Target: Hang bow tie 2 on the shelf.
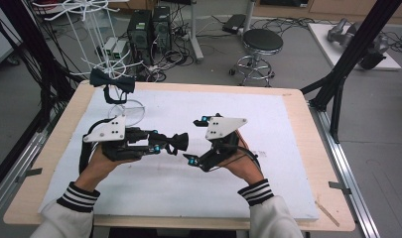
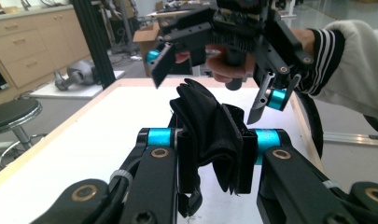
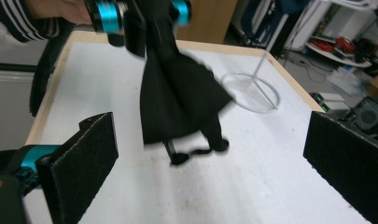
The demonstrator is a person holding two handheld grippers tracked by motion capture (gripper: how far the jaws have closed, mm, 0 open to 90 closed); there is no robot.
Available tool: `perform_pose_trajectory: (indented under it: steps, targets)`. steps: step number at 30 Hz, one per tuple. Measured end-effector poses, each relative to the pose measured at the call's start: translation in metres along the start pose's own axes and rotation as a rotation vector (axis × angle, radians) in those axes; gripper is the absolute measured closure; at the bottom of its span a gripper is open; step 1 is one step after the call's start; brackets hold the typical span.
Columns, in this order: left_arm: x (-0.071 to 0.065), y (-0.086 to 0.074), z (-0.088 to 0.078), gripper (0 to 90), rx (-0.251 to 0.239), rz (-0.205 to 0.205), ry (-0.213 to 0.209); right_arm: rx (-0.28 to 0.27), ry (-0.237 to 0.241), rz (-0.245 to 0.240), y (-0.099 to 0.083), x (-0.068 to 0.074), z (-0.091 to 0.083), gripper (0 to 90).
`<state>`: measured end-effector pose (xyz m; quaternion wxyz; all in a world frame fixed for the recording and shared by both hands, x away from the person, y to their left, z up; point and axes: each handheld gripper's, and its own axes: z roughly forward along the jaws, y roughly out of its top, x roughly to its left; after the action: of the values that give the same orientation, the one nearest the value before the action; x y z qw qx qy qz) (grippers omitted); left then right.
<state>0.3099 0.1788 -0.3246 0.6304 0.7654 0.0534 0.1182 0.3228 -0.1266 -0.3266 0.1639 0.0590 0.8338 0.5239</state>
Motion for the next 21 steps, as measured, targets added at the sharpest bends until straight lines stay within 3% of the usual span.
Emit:
perform_pose_trajectory:
  steps: [8, 21]
  targets:
    - [0.003, 0.003, -0.016, 76.6, -0.023, -0.002, 0.054, -0.050, -0.083, 0.102, -0.025, -0.003, -0.027, 2.2]
    - [0.011, 0.018, -0.054, 76.5, -0.079, -0.003, 0.190, -0.085, -0.296, 0.229, -0.082, 0.003, -0.077, 2.2]
